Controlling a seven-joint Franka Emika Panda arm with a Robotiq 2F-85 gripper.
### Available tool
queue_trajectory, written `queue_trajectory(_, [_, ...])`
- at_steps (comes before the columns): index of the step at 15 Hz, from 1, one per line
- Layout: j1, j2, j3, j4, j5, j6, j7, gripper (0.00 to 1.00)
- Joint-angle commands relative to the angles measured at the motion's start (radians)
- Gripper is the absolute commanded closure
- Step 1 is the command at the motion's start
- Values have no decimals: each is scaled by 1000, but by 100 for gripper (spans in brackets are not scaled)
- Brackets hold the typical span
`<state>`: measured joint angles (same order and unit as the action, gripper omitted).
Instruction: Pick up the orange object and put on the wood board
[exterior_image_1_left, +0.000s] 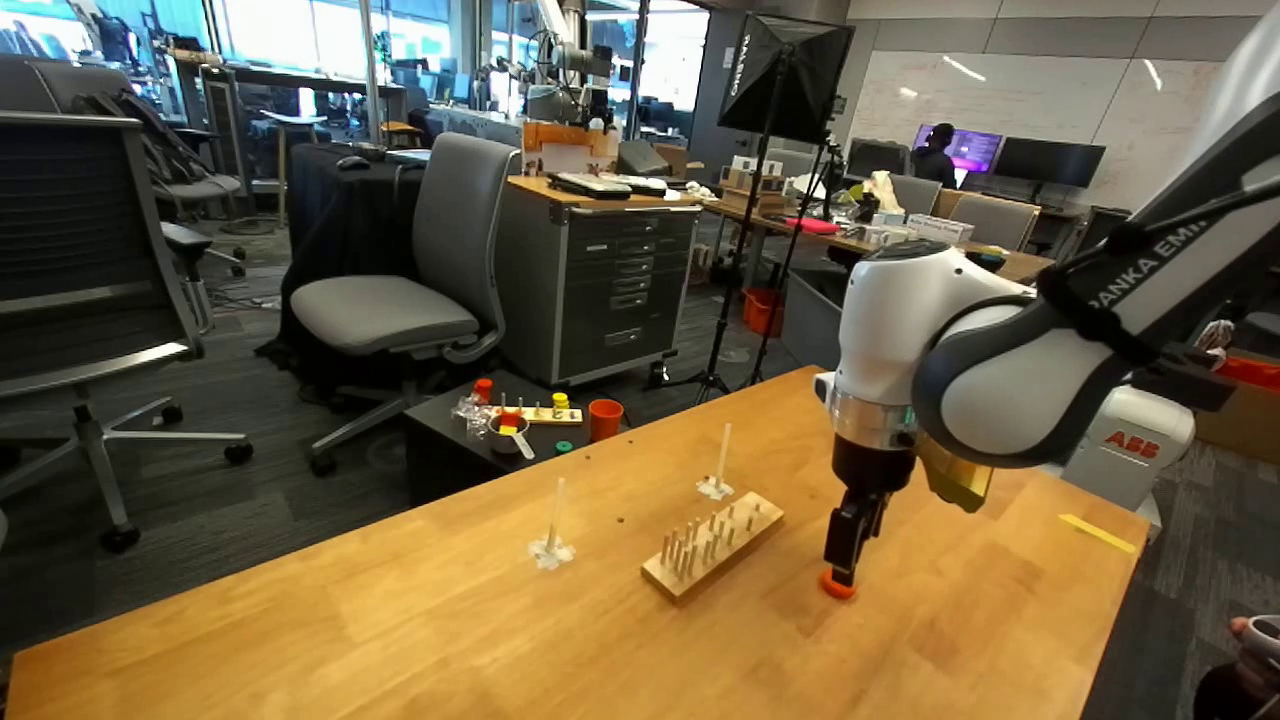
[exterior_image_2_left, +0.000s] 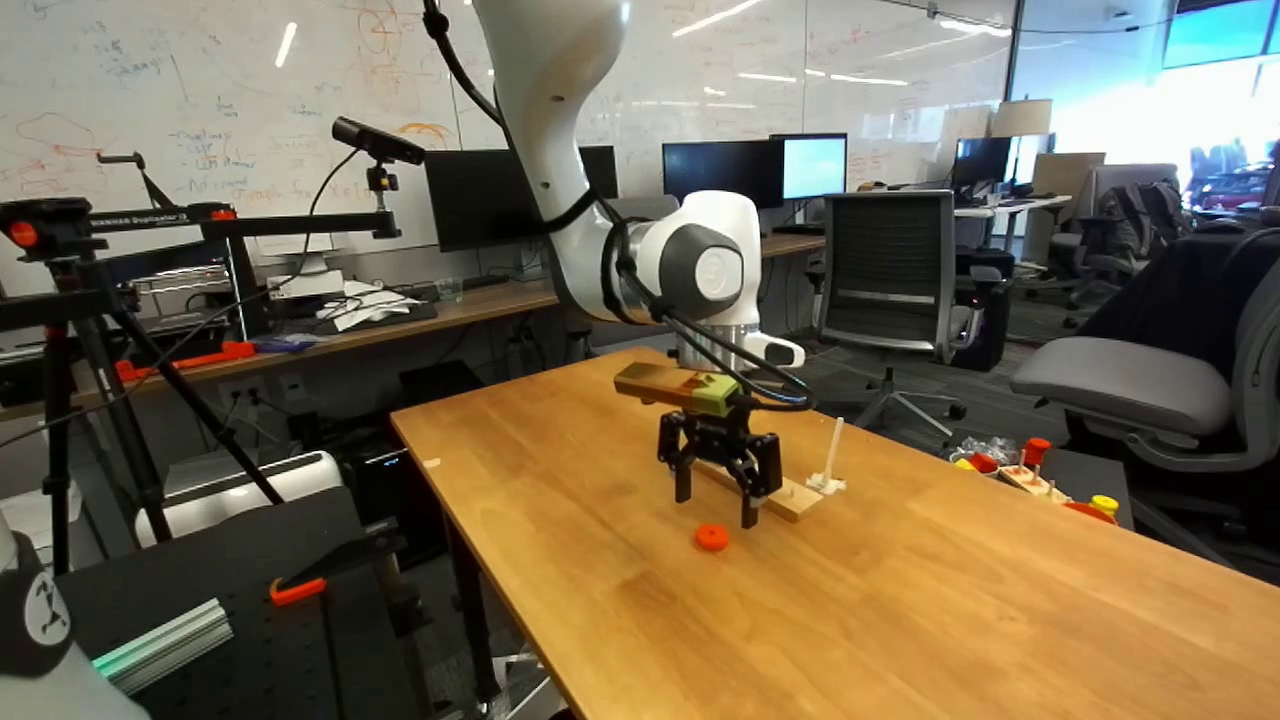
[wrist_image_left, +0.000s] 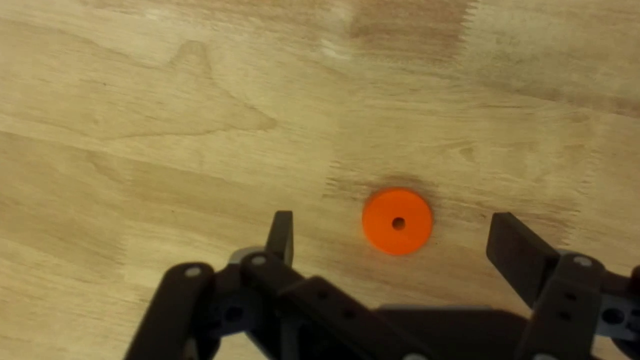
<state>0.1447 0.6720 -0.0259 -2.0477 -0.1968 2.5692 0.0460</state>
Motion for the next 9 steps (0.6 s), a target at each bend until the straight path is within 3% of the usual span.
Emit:
queue_trajectory(1, [23,52,-22,53,-16,26,31,0])
queue_trajectory(9, [8,102,-6,84,21,61,40,0])
